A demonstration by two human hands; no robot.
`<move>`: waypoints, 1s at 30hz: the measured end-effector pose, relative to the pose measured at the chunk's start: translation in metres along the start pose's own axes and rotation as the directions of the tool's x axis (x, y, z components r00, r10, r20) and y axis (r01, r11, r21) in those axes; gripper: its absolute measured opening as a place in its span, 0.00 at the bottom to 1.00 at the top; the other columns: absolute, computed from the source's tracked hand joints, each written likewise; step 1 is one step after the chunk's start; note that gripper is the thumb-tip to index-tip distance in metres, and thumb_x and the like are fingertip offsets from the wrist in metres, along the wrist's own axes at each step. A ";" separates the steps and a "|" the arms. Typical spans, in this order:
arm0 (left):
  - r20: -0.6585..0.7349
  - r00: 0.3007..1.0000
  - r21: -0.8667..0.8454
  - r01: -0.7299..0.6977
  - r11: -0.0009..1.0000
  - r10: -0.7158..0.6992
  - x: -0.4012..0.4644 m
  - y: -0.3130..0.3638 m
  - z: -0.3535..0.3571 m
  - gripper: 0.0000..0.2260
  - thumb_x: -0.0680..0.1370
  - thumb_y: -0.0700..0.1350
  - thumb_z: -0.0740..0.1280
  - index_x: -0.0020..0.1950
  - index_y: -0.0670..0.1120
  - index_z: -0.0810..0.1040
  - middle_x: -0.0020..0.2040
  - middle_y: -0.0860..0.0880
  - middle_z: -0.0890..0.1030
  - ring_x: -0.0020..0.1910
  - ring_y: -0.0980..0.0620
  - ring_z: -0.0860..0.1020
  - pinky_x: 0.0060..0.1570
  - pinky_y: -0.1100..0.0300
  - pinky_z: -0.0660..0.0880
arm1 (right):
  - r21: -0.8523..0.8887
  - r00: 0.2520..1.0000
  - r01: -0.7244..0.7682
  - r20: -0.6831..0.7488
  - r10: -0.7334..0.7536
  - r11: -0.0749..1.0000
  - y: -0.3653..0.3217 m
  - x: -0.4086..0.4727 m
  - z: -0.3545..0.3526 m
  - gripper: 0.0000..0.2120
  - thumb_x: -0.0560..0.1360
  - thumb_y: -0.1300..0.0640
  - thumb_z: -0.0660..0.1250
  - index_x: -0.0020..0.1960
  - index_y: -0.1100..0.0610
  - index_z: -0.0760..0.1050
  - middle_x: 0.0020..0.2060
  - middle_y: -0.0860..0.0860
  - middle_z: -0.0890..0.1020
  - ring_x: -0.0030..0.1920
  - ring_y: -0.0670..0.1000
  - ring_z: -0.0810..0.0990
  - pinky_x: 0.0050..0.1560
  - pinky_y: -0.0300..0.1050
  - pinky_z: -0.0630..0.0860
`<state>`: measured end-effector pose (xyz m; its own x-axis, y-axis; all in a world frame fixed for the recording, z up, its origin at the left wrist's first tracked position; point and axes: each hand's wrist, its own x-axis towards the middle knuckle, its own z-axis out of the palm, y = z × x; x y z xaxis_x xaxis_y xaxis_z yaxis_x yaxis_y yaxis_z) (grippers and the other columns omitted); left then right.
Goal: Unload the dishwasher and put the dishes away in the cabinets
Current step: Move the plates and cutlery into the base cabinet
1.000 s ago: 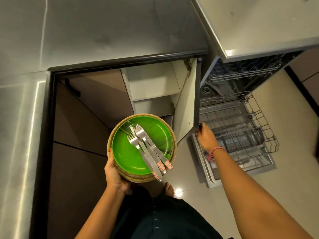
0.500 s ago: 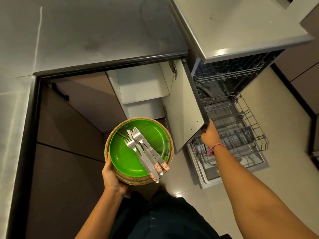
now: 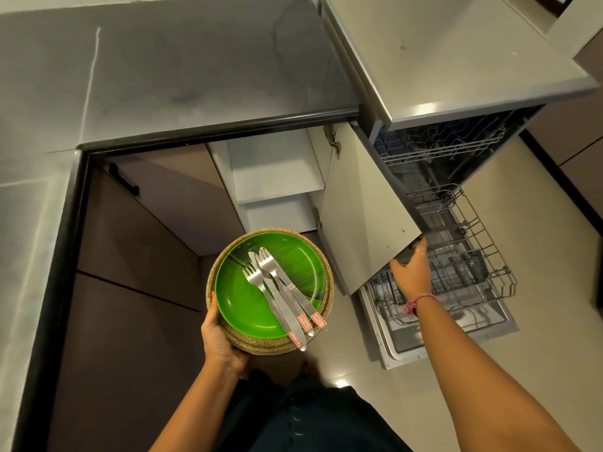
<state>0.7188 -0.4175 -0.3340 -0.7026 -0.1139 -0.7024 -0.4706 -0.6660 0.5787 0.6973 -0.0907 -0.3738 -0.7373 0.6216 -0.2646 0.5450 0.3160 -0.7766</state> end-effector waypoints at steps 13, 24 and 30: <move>0.013 1.000 -0.042 -0.006 0.999 0.007 0.018 0.002 0.010 0.14 0.78 0.53 0.60 0.44 0.51 0.85 0.43 0.48 0.85 0.45 0.47 0.82 0.47 0.50 0.77 | 0.056 0.972 0.192 0.124 -0.198 0.980 -0.093 -0.071 0.059 0.08 0.78 0.52 0.64 0.49 0.56 0.69 0.40 0.49 0.75 0.37 0.48 0.75 0.35 0.34 0.72; 0.064 0.996 0.051 0.055 0.997 -0.059 0.064 0.039 0.024 0.18 0.80 0.53 0.56 0.47 0.48 0.84 0.44 0.45 0.85 0.42 0.47 0.84 0.38 0.53 0.81 | -0.551 0.765 0.558 0.631 -0.128 0.620 -0.177 -0.088 0.140 0.46 0.64 0.34 0.71 0.69 0.62 0.61 0.62 0.57 0.70 0.61 0.58 0.73 0.58 0.52 0.74; 0.143 0.985 0.094 0.079 0.992 -0.092 0.101 0.076 0.047 0.26 0.82 0.48 0.53 0.32 0.54 0.85 0.35 0.50 0.85 0.33 0.53 0.83 0.30 0.60 0.79 | -0.538 0.786 0.380 0.616 0.044 0.753 -0.202 -0.060 0.176 0.30 0.71 0.53 0.70 0.66 0.64 0.61 0.60 0.59 0.72 0.58 0.59 0.76 0.53 0.49 0.74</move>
<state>0.5873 -0.4451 -0.3418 -0.7251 0.0542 -0.6865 -0.5728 -0.6008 0.5576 0.5613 -0.3184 -0.3019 -0.8020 0.0606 -0.5942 0.3448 0.8593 -0.3777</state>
